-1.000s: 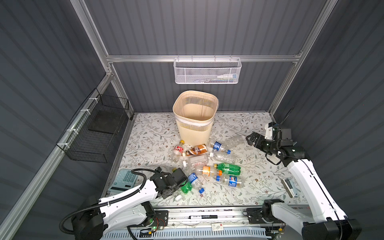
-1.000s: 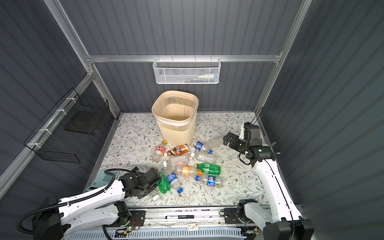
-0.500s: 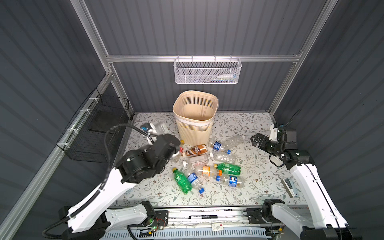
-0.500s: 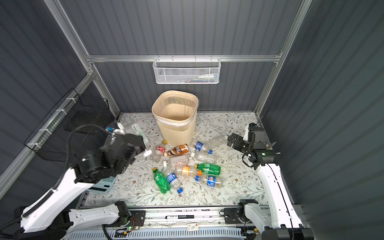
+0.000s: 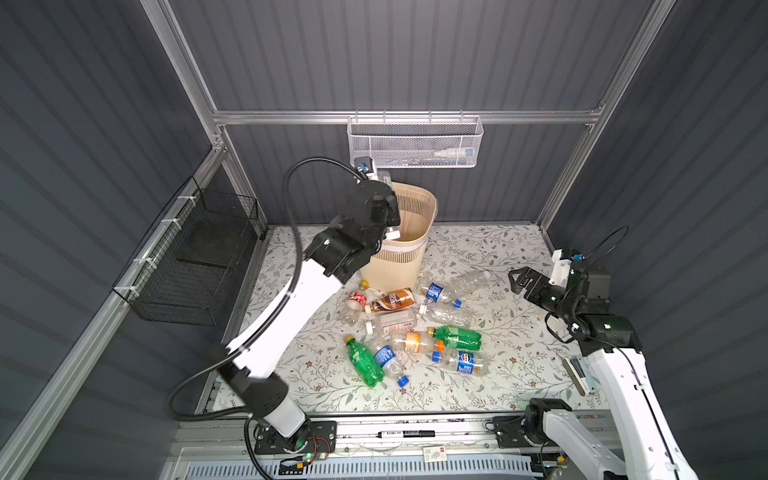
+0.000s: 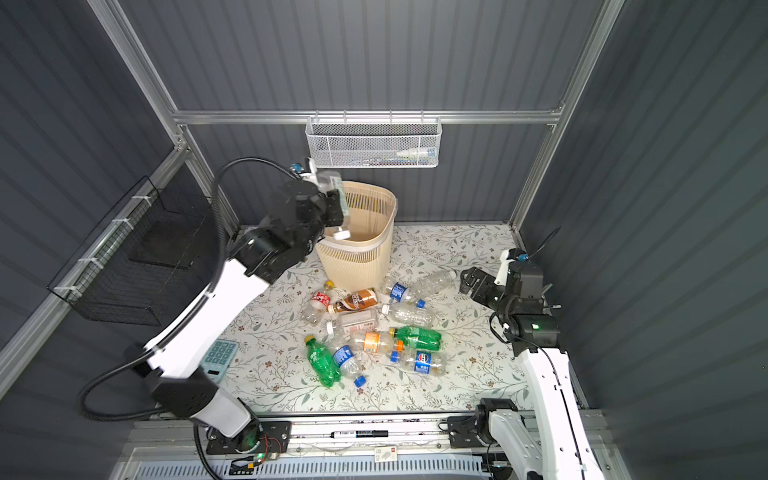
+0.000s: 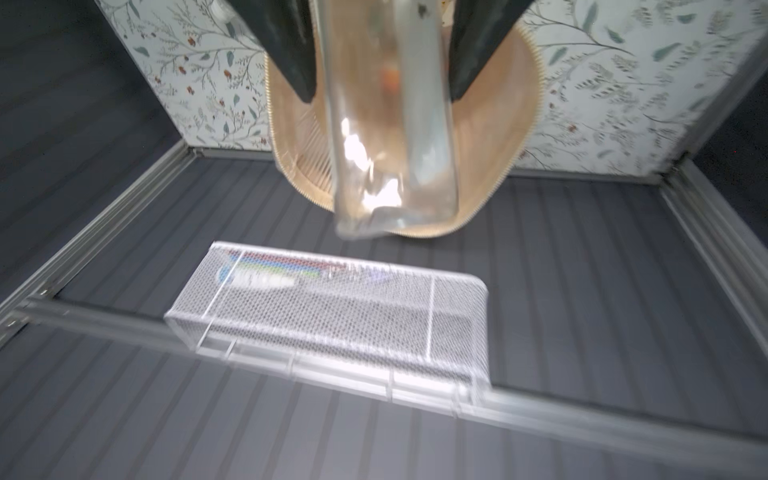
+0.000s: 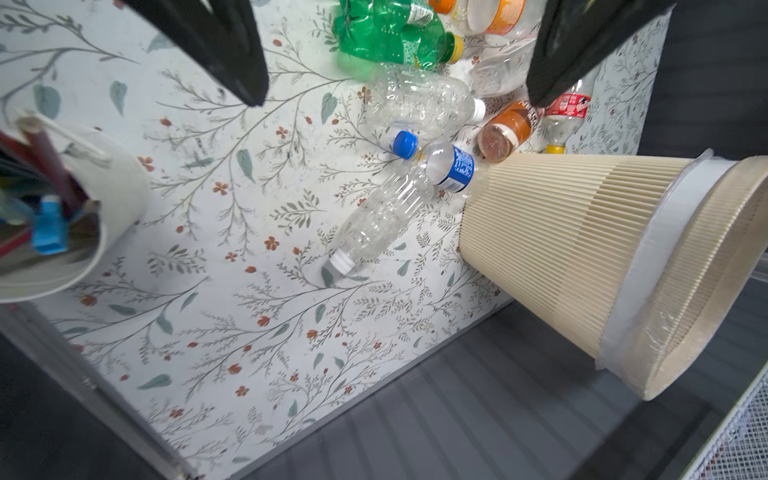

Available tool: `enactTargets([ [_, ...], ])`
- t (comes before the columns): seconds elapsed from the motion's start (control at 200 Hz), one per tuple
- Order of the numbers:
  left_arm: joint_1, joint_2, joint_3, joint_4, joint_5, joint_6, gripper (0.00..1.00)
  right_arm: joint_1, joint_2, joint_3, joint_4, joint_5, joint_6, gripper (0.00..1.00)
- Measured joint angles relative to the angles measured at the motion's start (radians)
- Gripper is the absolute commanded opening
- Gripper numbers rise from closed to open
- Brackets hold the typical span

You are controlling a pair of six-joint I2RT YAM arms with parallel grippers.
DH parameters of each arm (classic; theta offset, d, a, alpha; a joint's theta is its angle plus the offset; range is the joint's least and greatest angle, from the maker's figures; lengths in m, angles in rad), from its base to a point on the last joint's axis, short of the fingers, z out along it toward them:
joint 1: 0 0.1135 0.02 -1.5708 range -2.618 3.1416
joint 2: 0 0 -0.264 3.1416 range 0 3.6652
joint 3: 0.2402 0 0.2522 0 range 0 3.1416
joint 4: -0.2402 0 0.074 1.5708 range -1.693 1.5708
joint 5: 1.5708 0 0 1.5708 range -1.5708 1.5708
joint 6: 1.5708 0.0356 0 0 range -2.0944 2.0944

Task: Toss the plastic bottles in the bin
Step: 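Lift the clear bottle with the left gripper and drop it into the bin, then withdraw the left gripper while the right gripper grasps the blue-capped bottle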

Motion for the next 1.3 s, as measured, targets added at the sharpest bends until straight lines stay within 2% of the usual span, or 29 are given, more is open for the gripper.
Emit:
enactTargets([
  [0.045, 0.03, 0.097, 0.08, -0.052, 0.069, -0.002, 0.86, 0.0, 0.02, 0.009, -0.012, -0.021, -0.007, 0.99],
  [0.07, 0.039, 0.147, 0.133, -0.088, 0.106, -0.001, 0.97, 0.0, 0.032, 0.018, -0.024, -0.031, -0.01, 0.99],
  [0.08, 0.042, 0.169, 0.159, -0.106, 0.117, -0.003, 0.99, 0.0, 0.037, 0.023, -0.027, -0.034, -0.013, 0.99],
  [0.16, 0.039, 0.275, 0.318, -0.199, 0.183, 0.003, 1.0, 0.0, 0.058, 0.054, -0.059, -0.042, -0.028, 0.99],
  [0.225, 0.021, 0.259, 0.327, -0.218, 0.188, 0.017, 1.0, 0.0, 0.048, 0.06, -0.064, -0.041, -0.032, 0.99],
  [0.36, -0.01, -0.015, 0.069, -0.129, 0.174, 0.027, 1.0, 0.0, 0.015, 0.06, -0.072, -0.042, -0.031, 0.99],
  [0.475, -0.009, -0.203, -0.011, -0.084, 0.137, 0.026, 1.0, 0.0, 0.024, 0.056, -0.081, -0.043, -0.028, 0.99],
  [0.705, 0.0, -0.393, -0.261, -0.042, 0.063, -0.012, 1.0, 0.025, 0.061, 0.027, -0.128, -0.037, -0.023, 0.99],
  [0.856, 0.0, -0.424, -0.468, -0.072, 0.014, -0.071, 1.0, 0.195, 0.06, -0.016, -0.146, 0.02, -0.017, 0.99],
  [1.066, 0.0, -0.533, -0.654, -0.153, -0.061, -0.211, 1.0, 0.448, 0.083, -0.043, -0.185, 0.135, -0.035, 0.99],
  [1.301, 0.097, -0.619, -0.813, -0.263, -0.042, -0.407, 1.0, 0.705, 0.201, -0.003, -0.224, 0.278, -0.158, 0.99],
])
